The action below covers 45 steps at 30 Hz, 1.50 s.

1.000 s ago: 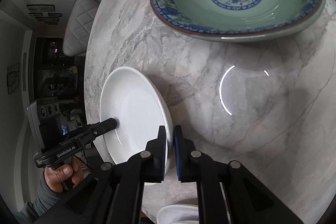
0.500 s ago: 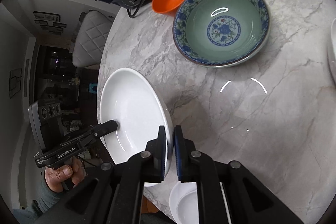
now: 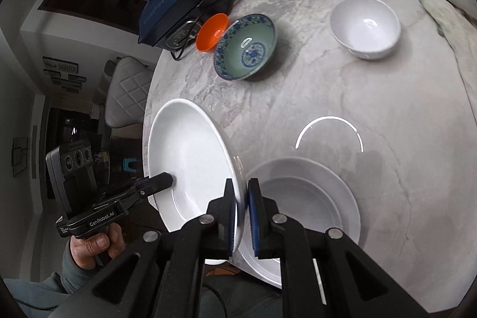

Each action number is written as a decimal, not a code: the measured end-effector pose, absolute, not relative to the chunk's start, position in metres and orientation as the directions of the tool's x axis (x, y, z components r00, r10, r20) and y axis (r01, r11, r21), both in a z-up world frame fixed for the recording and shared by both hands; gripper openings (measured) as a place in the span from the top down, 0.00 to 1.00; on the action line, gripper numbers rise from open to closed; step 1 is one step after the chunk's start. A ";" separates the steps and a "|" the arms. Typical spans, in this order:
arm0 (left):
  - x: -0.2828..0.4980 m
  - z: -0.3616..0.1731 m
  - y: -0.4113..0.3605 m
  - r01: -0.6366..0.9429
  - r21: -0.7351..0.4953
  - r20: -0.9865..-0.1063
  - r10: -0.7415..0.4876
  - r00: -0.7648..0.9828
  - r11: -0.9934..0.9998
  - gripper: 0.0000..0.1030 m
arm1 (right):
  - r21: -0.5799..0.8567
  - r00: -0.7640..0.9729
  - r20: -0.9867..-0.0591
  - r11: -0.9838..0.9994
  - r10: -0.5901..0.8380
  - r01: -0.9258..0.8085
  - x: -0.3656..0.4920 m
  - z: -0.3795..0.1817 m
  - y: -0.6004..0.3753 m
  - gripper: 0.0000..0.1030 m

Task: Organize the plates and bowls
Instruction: 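Carry the deep white plate and lower it onto the plate stack, then open both grippers and lift them off the stack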

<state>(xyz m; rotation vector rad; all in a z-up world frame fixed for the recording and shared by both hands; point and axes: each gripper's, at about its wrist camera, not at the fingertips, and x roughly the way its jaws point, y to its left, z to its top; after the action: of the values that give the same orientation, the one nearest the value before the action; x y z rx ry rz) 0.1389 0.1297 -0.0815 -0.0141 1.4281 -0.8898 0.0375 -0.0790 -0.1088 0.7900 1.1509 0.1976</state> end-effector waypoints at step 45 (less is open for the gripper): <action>0.066 -0.220 0.087 0.712 -0.217 -0.969 -0.237 -0.073 0.667 0.88 | 0.412 0.302 -0.900 0.841 0.315 0.351 -0.029 -0.237 -0.044 0.90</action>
<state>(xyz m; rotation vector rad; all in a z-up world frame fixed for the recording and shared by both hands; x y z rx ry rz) 0.0657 0.0872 -0.2203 0.4234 1.4434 -0.8222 -0.0287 -0.0435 -0.2372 0.6139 1.2880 -0.0258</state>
